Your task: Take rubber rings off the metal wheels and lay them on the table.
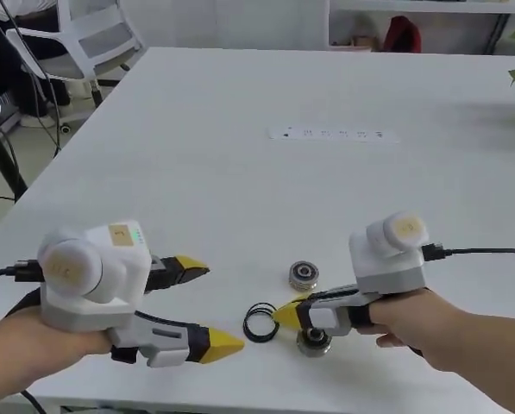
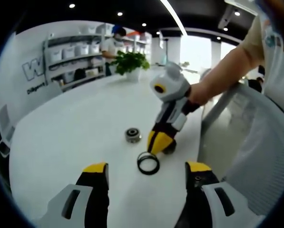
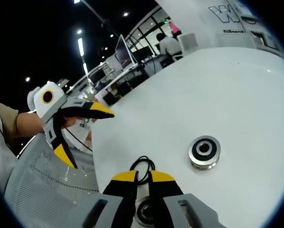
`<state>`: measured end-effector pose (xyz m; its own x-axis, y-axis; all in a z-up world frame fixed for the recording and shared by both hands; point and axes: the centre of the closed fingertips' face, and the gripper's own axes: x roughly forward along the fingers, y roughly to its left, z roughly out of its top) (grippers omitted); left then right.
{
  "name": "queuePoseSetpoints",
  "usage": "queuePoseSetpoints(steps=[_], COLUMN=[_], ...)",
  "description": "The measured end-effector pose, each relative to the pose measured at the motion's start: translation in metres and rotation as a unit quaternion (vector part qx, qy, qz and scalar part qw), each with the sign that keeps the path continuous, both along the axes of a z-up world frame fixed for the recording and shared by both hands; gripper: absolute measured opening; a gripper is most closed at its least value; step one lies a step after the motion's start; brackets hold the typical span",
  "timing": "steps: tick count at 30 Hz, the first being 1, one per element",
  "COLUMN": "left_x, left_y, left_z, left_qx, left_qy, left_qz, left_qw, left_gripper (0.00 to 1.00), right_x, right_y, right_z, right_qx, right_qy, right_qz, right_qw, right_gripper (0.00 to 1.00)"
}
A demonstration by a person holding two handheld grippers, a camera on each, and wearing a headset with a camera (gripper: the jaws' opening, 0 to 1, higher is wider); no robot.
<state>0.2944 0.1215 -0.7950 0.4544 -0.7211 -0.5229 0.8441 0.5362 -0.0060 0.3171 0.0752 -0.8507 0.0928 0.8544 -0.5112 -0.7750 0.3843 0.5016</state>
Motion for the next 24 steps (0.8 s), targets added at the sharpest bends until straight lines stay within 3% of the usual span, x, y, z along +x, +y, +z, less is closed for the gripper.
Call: queuePoseSetpoints(steps=[9, 24], left_x=[-0.001, 0.002], left_y=[-0.001, -0.005], left_z=[0.001, 0.011], left_qx=[0.003, -0.008], left_qy=[0.001, -0.004], left_qz=[-0.004, 0.002], left_qw=[1.0, 1.0], left_gripper=[0.66, 0.67], right_x=[-0.003, -0.007], right_y=[0.001, 0.0], right_z=[0.006, 0.029], right_qx=[0.002, 0.014], right_qy=[-0.015, -0.071], right_qz=[0.01, 0.029], right_qw=[0.9998, 0.997], right_gripper=[0.2, 0.45])
